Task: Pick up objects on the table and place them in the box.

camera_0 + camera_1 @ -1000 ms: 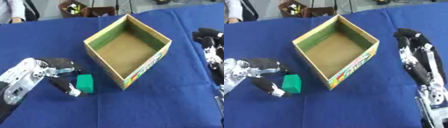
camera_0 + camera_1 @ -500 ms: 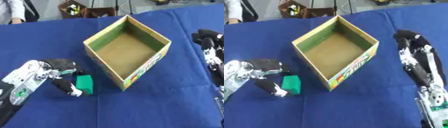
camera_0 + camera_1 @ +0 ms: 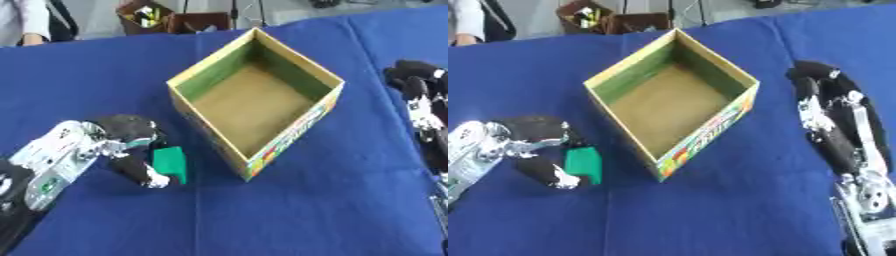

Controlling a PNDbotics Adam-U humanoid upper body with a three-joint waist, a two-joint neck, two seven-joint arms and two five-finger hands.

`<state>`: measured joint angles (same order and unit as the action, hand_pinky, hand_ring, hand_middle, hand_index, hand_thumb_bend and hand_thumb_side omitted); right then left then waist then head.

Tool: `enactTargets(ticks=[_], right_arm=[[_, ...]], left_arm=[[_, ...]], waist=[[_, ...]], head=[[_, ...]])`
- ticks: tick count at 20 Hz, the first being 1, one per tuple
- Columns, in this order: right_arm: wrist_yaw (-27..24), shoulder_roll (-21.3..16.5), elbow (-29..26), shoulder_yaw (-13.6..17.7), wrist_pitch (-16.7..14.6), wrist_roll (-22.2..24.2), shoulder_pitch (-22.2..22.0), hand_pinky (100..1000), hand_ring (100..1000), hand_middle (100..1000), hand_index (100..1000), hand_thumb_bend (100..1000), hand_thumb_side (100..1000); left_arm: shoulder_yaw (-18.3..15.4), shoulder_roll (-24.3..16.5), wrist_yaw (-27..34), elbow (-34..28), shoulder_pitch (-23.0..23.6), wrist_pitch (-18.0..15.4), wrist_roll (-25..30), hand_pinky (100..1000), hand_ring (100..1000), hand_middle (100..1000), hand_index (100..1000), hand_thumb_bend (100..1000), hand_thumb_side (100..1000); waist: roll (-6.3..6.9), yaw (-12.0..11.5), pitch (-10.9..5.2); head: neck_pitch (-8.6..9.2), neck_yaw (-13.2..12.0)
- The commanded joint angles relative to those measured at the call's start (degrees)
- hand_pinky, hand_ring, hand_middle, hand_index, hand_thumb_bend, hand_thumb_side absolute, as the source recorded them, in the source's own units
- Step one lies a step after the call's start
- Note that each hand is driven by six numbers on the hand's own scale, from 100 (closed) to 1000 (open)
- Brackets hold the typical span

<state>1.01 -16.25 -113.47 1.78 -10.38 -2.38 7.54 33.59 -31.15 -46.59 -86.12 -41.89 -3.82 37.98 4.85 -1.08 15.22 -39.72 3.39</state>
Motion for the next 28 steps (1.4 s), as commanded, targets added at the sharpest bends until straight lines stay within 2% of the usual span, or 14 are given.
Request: enactTargets(ticks=[1,3,4,9,14,15,22,28], right_arm=[[0.4,-0.1,-1.1,0.4,0.2,-0.1,0.3,860,828,658,793,100,576],[0.5,0.0,-1.1,0.4,0.3,-0.1,0.3,861,828,658,794,100,576],[0.5,0.0,-1.1,0.4,0.3,-0.1,0.3,861,828,658,794,100,576],[0.5,0.0,-1.1,0.4,0.4,0.0,0.2,862,827,658,795,100,577],[0.5,-0.1,-1.1,0.3,0.5,0.1,0.1,863,827,658,795,100,576],[0.5,-0.2,-1.1,0.3,0.5,0.1,0.1,863,827,658,795,100,576],[0.4,-0.5,-1.1,0.4,0.3,0.1,0.1,864,828,658,796,100,575],[0.1,-1.3,-1.1,0.6,-0.5,-0.4,0.4,863,827,660,798,100,573]], left_arm=[[-0.6,-0.6,-0.6,-1.5,-0.7,0.2,-2.0,426,595,485,678,237,797],[-0.8,-0.6,-0.8,-2.0,-0.6,0.6,-3.4,368,559,455,647,123,777],[-1.0,-0.7,-0.8,-2.2,-0.6,0.8,-4.1,350,549,447,640,100,770],[-1.4,-0.9,-0.7,-2.7,-0.2,1.6,-6.5,249,488,404,597,100,761],[-2.7,-2.1,-0.2,-4.7,0.2,2.3,-7.9,214,471,397,591,100,744],[-3.0,-2.5,0.0,-5.2,0.2,2.5,-8.0,184,455,387,578,100,723],[-5.6,-7.2,3.4,-11.8,1.1,4.7,-7.6,135,431,370,558,100,688],[-10.0,-12.1,7.5,-18.6,0.6,6.4,-7.0,121,423,365,550,100,660]], waist=[[-0.17,0.0,-0.74],[-0.18,-0.1,-0.75],[-0.2,-0.1,-0.75],[-0.2,-0.1,-0.79],[-0.03,-0.2,-0.91],[-0.01,-0.2,-0.92],[0.3,0.0,-0.95],[0.47,0.3,-1.04]], head=[[0.24,-0.1],[0.24,-0.1],[0.28,-0.1],[0.34,-0.1],[0.38,0.0],[0.45,0.0],[0.85,0.3],[1.12,0.5]])
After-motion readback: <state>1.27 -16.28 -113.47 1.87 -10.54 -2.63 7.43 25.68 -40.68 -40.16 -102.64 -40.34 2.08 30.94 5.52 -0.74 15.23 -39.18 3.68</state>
